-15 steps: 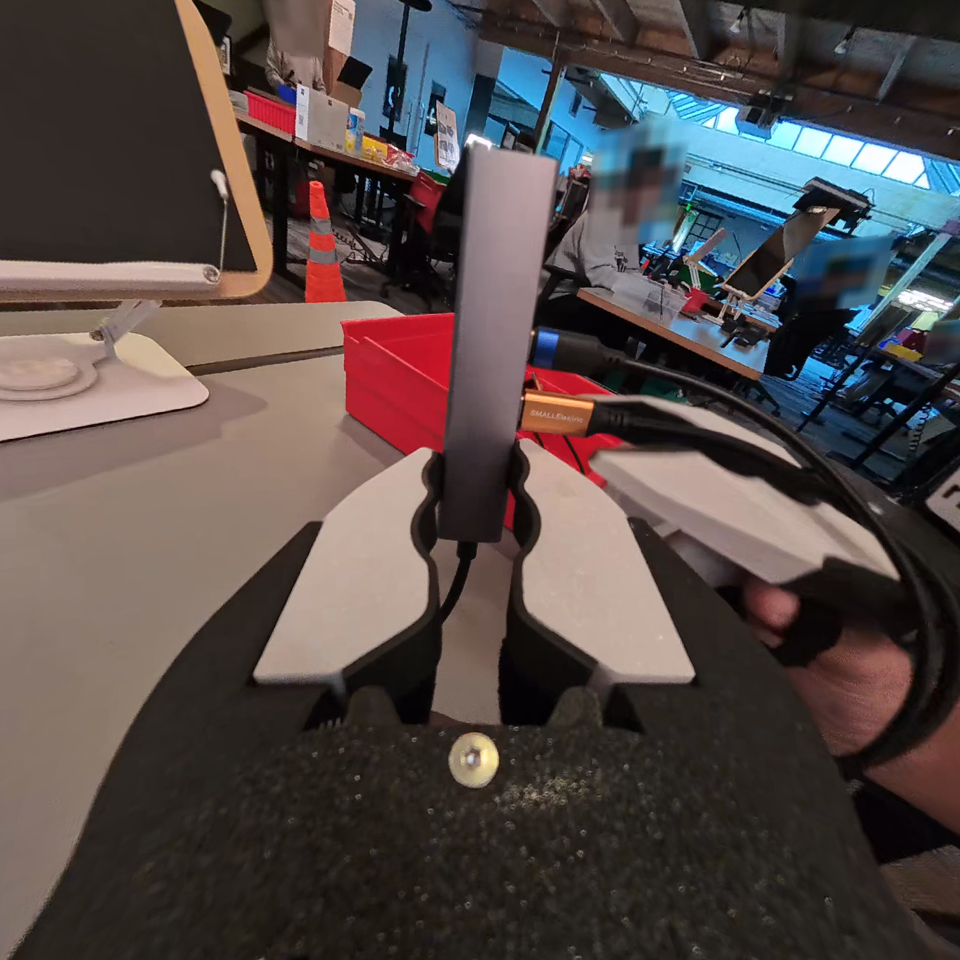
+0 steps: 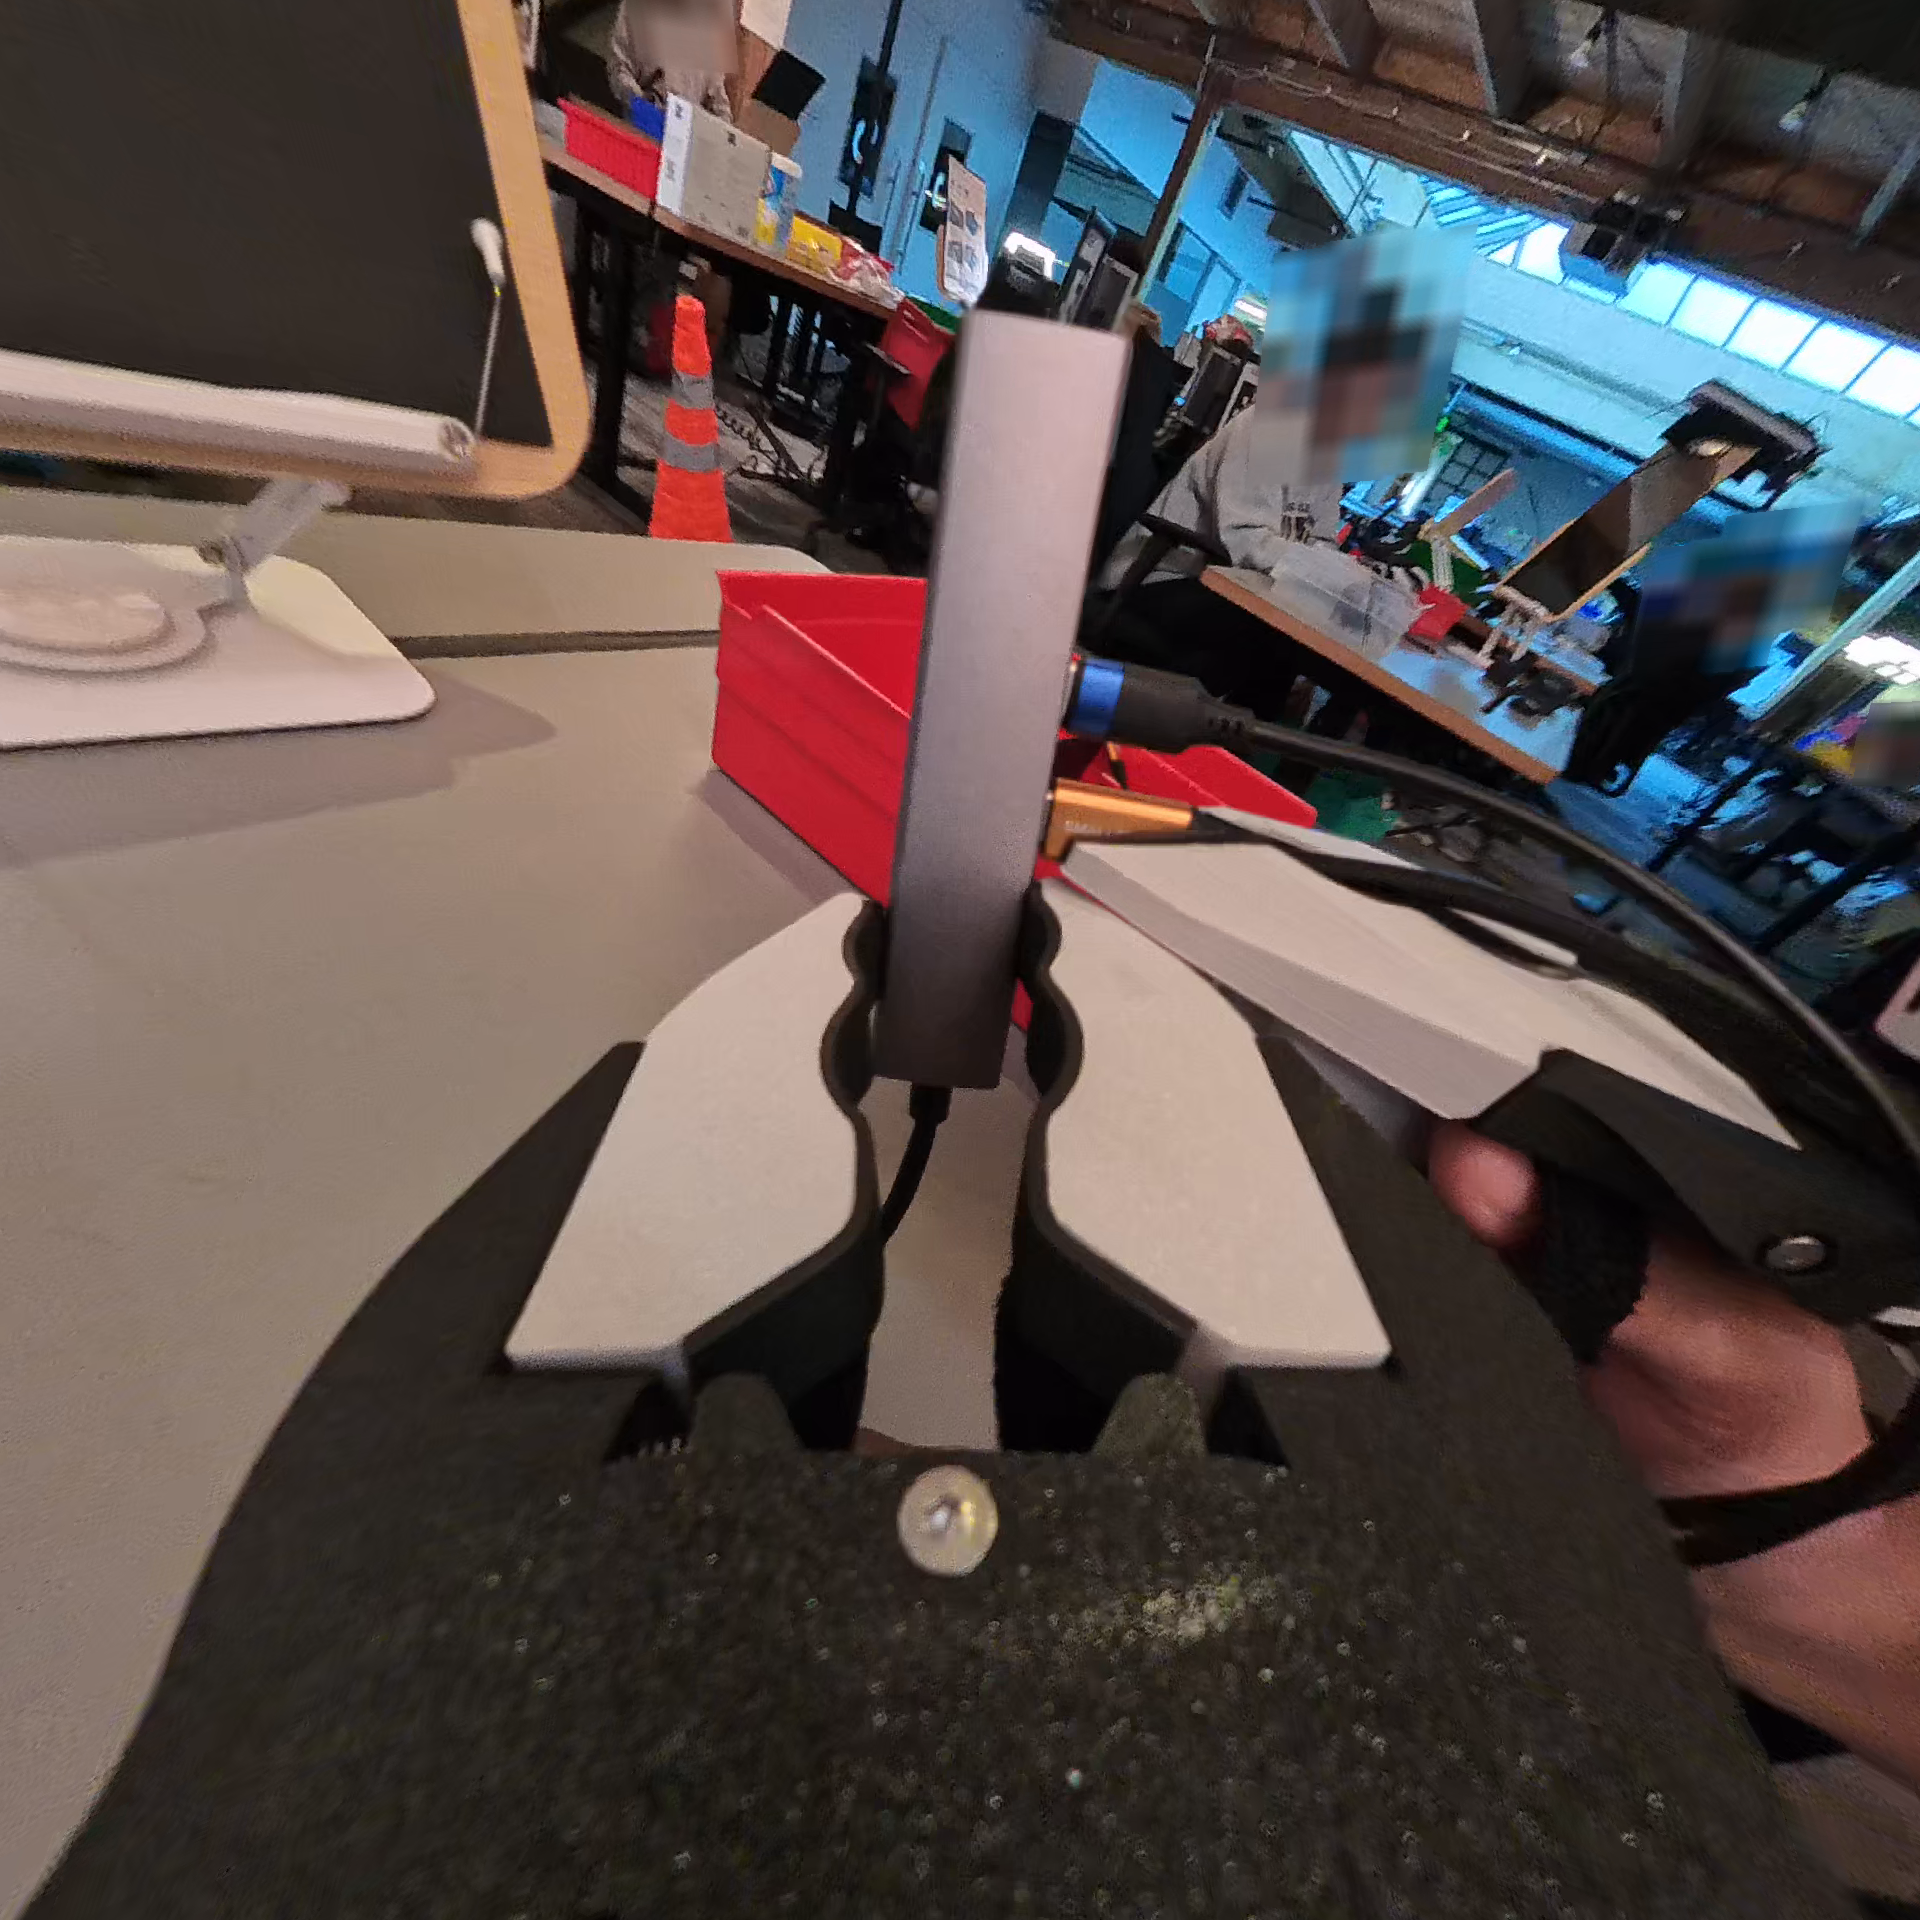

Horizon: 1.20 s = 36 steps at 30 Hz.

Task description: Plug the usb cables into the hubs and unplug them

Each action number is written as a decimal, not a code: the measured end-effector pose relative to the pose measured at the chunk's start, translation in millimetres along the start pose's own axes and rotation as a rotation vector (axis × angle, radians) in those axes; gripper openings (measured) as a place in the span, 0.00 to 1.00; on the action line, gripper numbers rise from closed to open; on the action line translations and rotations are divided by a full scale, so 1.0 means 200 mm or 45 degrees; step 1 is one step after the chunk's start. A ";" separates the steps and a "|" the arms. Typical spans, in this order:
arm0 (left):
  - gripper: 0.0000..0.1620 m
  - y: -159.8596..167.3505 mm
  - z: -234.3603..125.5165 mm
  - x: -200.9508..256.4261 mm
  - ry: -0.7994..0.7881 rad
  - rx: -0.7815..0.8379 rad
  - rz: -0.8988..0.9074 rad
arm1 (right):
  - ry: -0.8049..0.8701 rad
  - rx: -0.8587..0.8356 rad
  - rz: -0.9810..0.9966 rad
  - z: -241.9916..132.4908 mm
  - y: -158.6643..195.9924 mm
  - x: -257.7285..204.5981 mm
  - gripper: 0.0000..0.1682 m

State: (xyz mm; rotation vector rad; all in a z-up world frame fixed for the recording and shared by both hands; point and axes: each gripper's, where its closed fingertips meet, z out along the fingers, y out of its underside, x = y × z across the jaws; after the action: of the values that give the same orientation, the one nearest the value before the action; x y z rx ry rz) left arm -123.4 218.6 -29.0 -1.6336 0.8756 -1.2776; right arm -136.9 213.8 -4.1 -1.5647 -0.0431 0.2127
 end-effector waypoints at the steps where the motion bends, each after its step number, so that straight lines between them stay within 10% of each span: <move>1: 0.15 0.01 0.00 -0.01 0.013 -0.008 -0.008 | -0.006 -0.004 0.011 0.00 0.01 0.00 0.02; 36: 0.15 0.04 0.00 -0.08 -0.078 0.009 0.018 | 0.018 0.264 0.184 -0.13 -0.07 0.04 0.02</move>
State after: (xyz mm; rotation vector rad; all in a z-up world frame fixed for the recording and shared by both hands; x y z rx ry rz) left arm -126.2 229.6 -42.1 -1.6498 0.8431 -1.2134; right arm -122.6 189.9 7.8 -1.3636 0.1004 0.3098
